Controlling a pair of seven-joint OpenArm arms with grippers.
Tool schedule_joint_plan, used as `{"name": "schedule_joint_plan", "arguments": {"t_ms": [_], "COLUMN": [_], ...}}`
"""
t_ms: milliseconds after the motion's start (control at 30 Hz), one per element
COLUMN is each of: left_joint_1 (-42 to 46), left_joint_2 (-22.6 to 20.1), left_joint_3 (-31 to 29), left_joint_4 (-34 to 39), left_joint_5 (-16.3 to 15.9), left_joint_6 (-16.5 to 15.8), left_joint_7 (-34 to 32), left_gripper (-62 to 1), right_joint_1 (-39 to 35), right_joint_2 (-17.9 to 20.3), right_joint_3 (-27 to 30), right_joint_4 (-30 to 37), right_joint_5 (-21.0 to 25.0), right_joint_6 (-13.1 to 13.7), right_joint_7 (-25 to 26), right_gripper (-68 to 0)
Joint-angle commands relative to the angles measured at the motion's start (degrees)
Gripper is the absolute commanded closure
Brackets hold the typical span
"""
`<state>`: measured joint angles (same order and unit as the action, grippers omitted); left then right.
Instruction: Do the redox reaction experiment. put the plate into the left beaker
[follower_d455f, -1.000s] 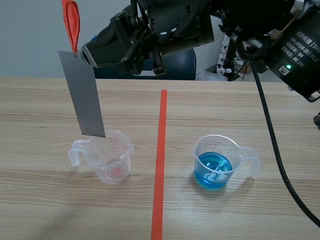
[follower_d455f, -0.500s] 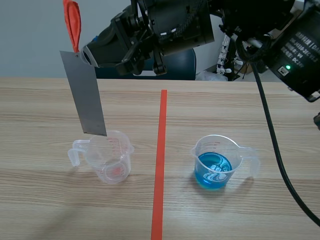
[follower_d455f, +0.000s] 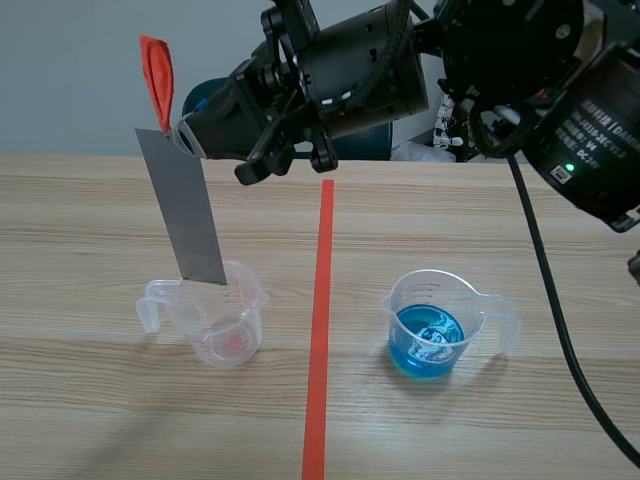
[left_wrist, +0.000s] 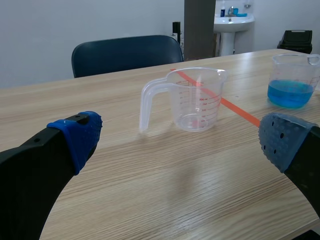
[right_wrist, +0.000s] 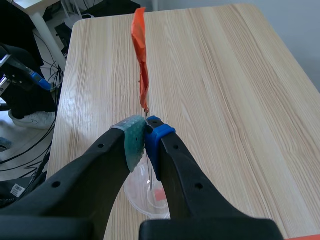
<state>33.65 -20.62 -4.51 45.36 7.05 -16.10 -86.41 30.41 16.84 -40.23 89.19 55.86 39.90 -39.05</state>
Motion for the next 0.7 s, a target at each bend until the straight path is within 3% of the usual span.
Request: {"name": "schedule_joint_plan", "arguments": {"t_ms": [0,667], "left_joint_1": [0.5,0.5], "left_joint_2": [-0.4,-0.4], "left_joint_3": [-0.1,-0.1], "left_joint_4": [0.2,0.2], "left_joint_5": [-0.4,-0.4], "left_joint_6": [0.1,0.1], "left_joint_7": [-2.6,-2.6], "left_gripper": [-62.3,-62.3], "right_joint_1": [0.8,0.7], "right_joint_2": [-0.2,-0.4], "right_joint_3": [0.0,0.0], "right_joint_4": [0.3,-5.3], "right_joint_5": [-0.2,-4.1], "right_joint_6": [0.0,0.5], "right_joint_7": [1.3,6.7], "right_gripper": [-0.6,-0.6]}}
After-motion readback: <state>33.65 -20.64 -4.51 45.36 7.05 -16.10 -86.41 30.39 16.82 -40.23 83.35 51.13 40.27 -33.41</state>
